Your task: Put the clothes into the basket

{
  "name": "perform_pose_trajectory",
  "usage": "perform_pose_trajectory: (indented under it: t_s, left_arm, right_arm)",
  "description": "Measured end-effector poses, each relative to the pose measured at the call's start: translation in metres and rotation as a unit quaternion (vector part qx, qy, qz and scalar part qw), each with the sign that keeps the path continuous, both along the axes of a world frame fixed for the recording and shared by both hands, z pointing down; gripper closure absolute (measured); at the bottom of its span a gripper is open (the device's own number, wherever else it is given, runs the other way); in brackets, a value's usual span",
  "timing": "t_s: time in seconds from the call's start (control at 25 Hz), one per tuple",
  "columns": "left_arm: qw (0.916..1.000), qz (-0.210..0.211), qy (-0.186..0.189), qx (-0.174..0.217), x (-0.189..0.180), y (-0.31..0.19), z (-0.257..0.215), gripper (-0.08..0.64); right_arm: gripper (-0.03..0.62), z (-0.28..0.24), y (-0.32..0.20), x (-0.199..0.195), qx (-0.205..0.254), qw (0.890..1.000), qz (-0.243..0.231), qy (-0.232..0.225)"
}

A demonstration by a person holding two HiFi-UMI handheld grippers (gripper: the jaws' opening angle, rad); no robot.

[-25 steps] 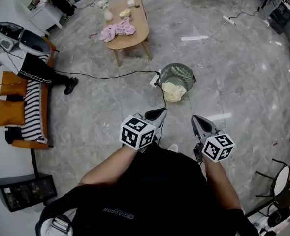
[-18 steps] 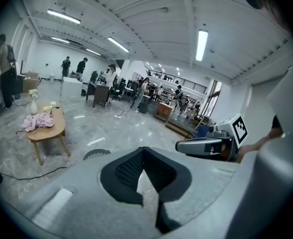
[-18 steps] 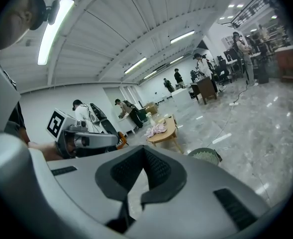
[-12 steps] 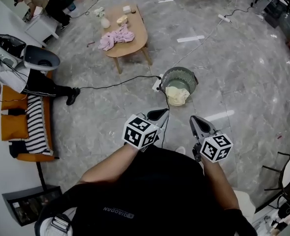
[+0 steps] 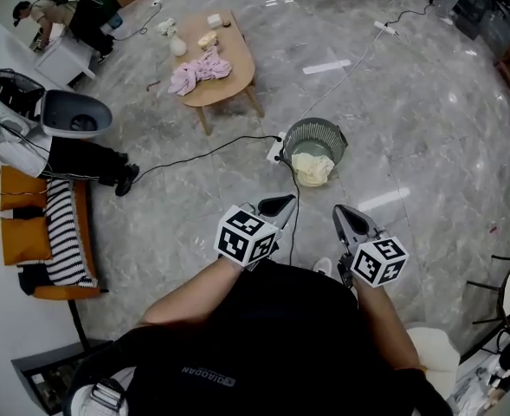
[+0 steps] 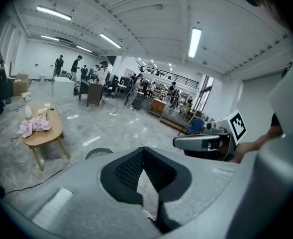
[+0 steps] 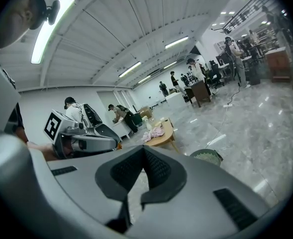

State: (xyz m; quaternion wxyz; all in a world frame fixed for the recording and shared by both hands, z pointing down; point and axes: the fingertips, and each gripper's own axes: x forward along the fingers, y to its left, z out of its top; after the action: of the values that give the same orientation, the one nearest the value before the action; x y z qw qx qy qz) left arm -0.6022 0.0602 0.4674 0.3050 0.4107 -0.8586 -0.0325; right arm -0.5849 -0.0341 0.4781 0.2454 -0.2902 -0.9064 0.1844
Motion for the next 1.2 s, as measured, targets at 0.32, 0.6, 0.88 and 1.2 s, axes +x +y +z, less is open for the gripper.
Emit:
perform_pose_trajectory:
  t_s: [0.32,0.6,0.88,1.2]
  left_arm:
    - [1.0,0.006,-0.001,0.002,0.0033,0.0007,-0.0011,0.56]
    - [1.0,0.004,-0.003,0.002,0.0034,0.0019,-0.0023,0.56]
    - [1.0,0.002,-0.005,0.003,0.0044,0.0026,-0.0044,0.56]
    - [1.0,-0.001,-0.007,0.002,0.0017,0.0043,-0.006,0.56]
  right_arm:
    - [0.578,0.0002,-0.0002,0.0033,0.01,1.0,0.0,0.0]
    - [0.578,0.0004,0.0003,0.0021,0.006,1.0,-0.002,0.003]
    - [0.578,-0.0025,0.0023,0.0008,0.006,1.0,-0.006,-0.001]
    - [0.578,-0.0013,0.0018,-0.0006,0.007,1.0,-0.006,0.001]
